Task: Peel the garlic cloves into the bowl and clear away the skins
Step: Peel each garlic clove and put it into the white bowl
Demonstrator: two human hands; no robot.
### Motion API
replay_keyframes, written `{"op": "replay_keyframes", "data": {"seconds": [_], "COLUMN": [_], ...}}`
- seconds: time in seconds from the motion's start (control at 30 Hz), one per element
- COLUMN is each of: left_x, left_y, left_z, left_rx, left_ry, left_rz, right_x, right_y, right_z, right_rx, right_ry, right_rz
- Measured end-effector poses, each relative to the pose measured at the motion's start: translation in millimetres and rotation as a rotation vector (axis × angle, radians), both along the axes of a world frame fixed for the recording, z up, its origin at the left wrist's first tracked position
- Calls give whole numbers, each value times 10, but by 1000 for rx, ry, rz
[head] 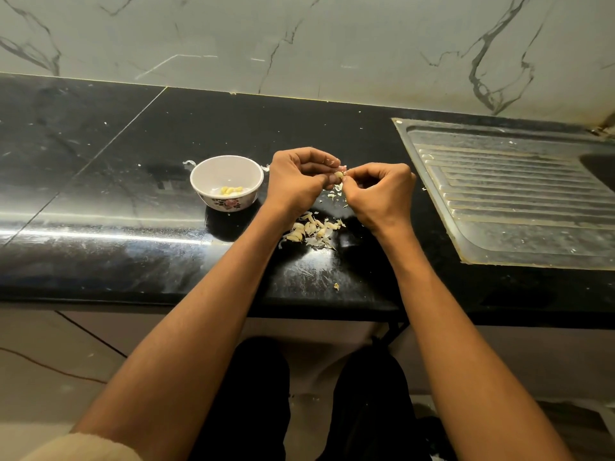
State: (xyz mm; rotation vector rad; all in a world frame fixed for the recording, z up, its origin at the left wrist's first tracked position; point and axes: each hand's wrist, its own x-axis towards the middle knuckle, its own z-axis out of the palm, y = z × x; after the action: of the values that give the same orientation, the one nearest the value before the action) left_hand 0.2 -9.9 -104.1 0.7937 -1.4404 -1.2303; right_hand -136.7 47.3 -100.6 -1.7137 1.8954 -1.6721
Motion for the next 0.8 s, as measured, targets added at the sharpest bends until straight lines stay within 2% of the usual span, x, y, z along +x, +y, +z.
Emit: {"op": "replay_keyframes", "data": {"seconds": [0.37,0.8], "left_x": [-6,-7], "left_y": [18,-13], "left_z": [0,-13], "left_rx": [-45,63], "left_ry": [-29,67], "left_rz": [-23,-82], "right_x": [-1,-12], "right_y": [14,-13], "right_z": [-5,18], "right_rx": [-41,2], "right_ry": [43,-217], "right_rz": [-32,44]}}
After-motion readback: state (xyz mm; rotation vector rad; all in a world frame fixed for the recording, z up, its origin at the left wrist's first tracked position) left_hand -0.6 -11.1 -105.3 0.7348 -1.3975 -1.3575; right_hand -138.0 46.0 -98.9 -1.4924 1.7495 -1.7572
